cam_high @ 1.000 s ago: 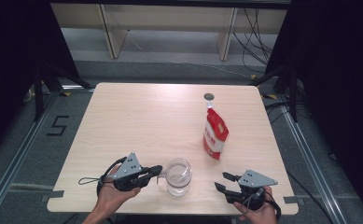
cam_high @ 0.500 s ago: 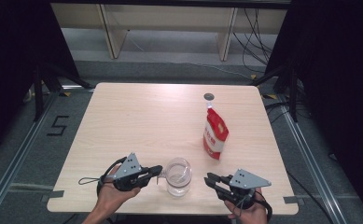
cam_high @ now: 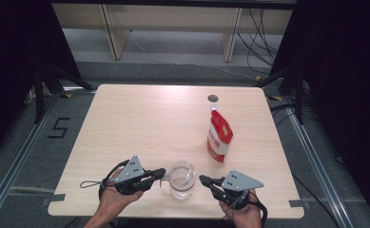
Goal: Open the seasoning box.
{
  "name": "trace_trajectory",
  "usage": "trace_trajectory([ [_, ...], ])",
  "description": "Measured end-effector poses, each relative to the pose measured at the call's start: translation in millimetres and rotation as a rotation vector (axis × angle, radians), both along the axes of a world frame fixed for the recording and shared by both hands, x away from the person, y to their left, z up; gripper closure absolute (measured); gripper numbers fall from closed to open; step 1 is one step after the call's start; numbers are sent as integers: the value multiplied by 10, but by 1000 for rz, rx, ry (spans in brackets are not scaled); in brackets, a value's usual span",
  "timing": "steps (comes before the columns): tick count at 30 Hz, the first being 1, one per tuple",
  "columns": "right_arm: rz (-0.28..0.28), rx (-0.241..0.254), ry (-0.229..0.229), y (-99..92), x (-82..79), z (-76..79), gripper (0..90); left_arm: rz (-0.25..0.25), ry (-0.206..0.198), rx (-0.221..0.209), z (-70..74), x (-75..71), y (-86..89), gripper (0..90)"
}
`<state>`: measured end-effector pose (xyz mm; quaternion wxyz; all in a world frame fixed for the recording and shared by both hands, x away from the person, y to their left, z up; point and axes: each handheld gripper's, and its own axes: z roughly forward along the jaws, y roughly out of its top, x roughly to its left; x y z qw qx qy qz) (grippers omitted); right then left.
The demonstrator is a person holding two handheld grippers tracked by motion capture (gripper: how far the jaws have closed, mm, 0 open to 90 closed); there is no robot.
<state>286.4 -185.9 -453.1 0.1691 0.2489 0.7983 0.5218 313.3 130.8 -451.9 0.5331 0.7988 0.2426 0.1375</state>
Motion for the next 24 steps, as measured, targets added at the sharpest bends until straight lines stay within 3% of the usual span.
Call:
trace_trajectory([
  [3, -11, 6, 9, 26, -8, 17, 900, 16, 22, -14, -5, -14, -8, 875],
  [5, 15, -1, -25, 41, 27, 14, 900, 5, 8, 6, 1, -7, 5, 875],
  [7, 3, -1, -33, 70, 30, 4, 900, 0, 1, 0, 0, 1, 1, 875],
  [13, 18, -38, -11, 100, 63, -4, 900, 0, 6, 8, 2, -3, 7, 874],
  [20, 27, -34, -6, 144, 61, 17, 900, 0, 5, -3, 0, 0, -1, 863],
  [22, 37, -36, -16, 155, 63, 27, 900, 27, 36, -26, -4, -20, -12, 832],
  [24, 37, -37, -15, 160, 65, 32, 900, 24, 28, -11, 4, -9, 4, 744],
])
